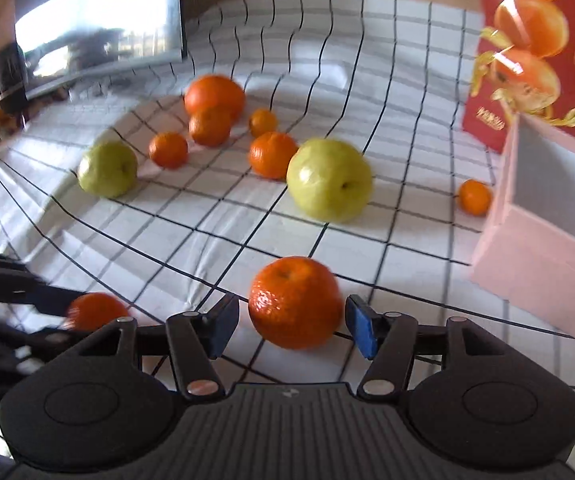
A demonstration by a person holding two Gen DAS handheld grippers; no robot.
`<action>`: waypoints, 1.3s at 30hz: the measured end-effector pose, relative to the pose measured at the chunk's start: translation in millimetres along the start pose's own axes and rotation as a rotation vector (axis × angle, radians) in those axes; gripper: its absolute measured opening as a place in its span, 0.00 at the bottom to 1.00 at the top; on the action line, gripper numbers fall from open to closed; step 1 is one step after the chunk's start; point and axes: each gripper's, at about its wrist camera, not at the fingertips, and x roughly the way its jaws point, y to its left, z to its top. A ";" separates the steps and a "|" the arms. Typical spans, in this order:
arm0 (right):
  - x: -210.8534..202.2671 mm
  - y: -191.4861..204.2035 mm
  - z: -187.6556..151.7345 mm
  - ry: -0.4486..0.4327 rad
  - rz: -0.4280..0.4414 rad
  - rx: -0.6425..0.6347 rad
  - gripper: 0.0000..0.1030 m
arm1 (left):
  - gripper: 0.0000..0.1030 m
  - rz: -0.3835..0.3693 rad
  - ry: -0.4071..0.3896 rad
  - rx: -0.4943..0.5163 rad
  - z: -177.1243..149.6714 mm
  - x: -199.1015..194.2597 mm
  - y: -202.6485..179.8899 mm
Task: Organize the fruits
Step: 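Lift the orange with the left tool while the right tool grasps another orange, then lower both oranges into the pink box and open both tools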
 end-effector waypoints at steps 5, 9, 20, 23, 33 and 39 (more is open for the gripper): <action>-10.4 -5.1 -0.3 0.005 -0.016 0.002 0.45 | 0.48 -0.023 0.009 0.016 -1.3 1.3 -2.3; -36.0 -27.9 -6.3 -0.008 -0.053 0.061 0.45 | 0.48 -0.076 -0.003 0.056 9.6 7.7 -18.0; -121.4 -124.7 6.0 -0.143 -0.308 0.173 0.45 | 0.48 -0.316 -0.152 0.194 139.8 34.6 -117.6; -125.3 -149.6 23.3 -0.171 -0.359 0.164 0.45 | 0.48 -0.339 -0.175 0.235 182.2 53.0 -156.0; -67.4 -202.9 55.8 -0.112 -0.382 0.118 0.46 | 0.48 -0.223 -0.031 0.244 243.2 153.3 -230.8; -57.3 -214.8 51.0 -0.111 -0.351 0.087 0.59 | 0.48 -0.204 -0.138 0.283 232.4 147.9 -225.5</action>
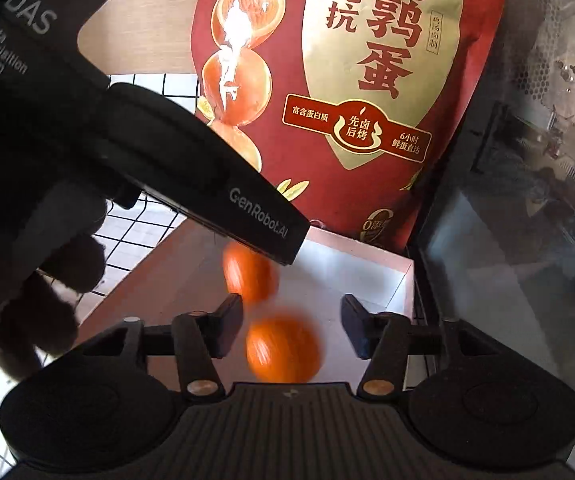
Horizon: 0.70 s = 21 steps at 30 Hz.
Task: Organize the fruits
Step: 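Lower both oranges into the pink box and open both tools, then move the left tool to the green pear and close on it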
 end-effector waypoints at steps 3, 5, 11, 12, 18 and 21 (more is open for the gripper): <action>0.3 -3.3 -3.9 0.000 -0.008 -0.007 0.61 | 0.48 0.027 -0.062 -0.025 -15.2 -30.4 11.3; -0.8 -5.4 -5.3 -0.010 -0.016 0.011 0.61 | 0.48 0.045 -0.103 -0.060 -32.6 -56.2 23.8; -22.1 11.6 -9.0 -0.065 0.018 0.083 0.66 | 0.48 0.189 -0.152 -0.160 -104.3 -133.4 75.8; -25.6 17.5 -9.9 -0.065 0.040 0.084 0.66 | 0.48 0.226 -0.153 -0.179 -117.4 -147.4 85.3; -38.9 67.5 -17.6 -0.053 0.133 0.060 0.66 | 0.48 0.450 -0.180 -0.374 -181.6 -226.2 155.5; -39.7 95.1 -24.0 -0.025 0.158 0.068 0.67 | 0.48 0.552 -0.209 -0.501 -204.9 -260.6 190.3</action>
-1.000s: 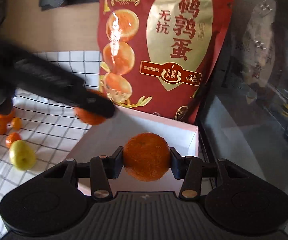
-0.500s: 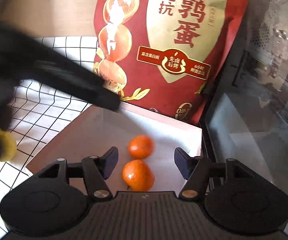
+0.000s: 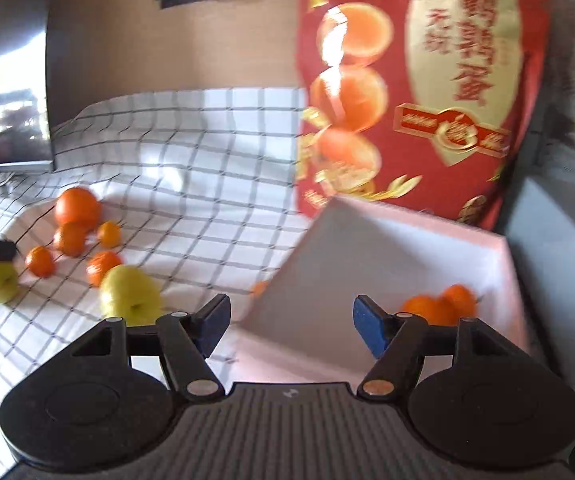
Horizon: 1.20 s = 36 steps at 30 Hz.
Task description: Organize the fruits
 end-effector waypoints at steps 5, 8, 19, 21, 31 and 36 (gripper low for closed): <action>2.4 42.8 -10.2 0.013 0.034 -0.012 0.69 | 0.48 0.065 -0.024 -0.108 2.1 -17.0 60.8; 0.9 68.9 -16.2 0.012 0.058 -0.033 0.69 | 0.48 0.007 0.012 -0.047 -2.0 -13.4 62.9; -4.6 119.6 -29.7 0.035 0.077 -0.171 0.69 | 0.49 -0.064 0.065 0.470 0.2 23.9 15.6; -6.6 116.5 -33.2 0.045 0.065 -0.178 0.69 | 0.49 -0.102 0.087 0.542 -1.1 33.1 16.6; -4.7 86.3 -53.7 0.154 0.005 -0.121 0.69 | 0.56 -0.159 0.105 0.862 -7.8 52.4 15.1; -11.5 75.3 -59.8 0.161 -0.026 -0.085 0.69 | 0.60 -0.161 0.155 0.880 3.1 69.7 15.6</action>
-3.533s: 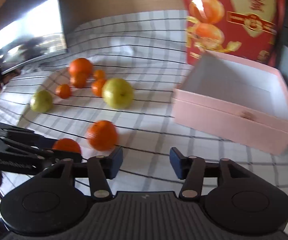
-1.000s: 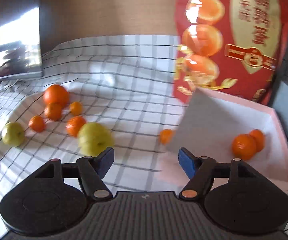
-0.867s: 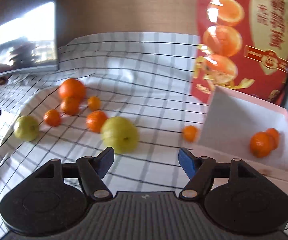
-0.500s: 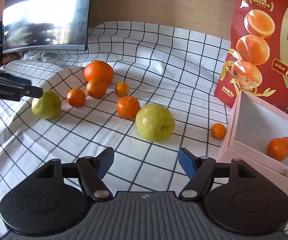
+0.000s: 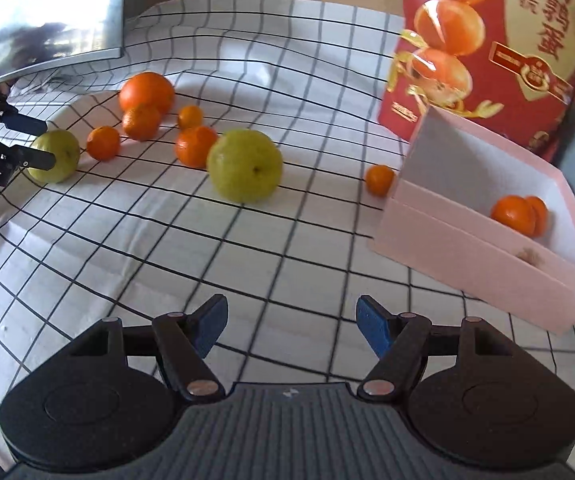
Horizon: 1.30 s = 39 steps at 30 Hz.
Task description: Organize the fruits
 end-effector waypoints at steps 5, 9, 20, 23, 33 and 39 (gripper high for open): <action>-3.0 -12.5 -8.8 0.017 -0.035 0.033 0.69 | 0.63 -0.017 0.085 0.024 0.8 15.1 14.5; -3.3 -20.7 -11.6 0.025 -0.048 0.065 0.69 | 0.63 -0.051 0.083 -0.117 0.5 21.6 32.3; -1.5 -20.2 -13.7 0.039 -0.058 0.062 0.69 | 0.62 -0.077 0.059 -0.228 -4.6 32.7 46.1; -1.3 -20.5 -13.5 0.040 -0.062 0.053 0.69 | 0.61 -0.079 0.061 -0.262 -5.2 32.9 46.5; -2.2 -23.2 -12.8 0.032 -0.068 0.050 0.69 | 0.61 -0.133 0.018 -0.451 -14.1 13.8 20.7; -1.5 -18.7 -4.9 0.004 -0.058 0.038 0.69 | 0.61 -0.207 -0.012 -0.578 -16.2 -5.2 -21.7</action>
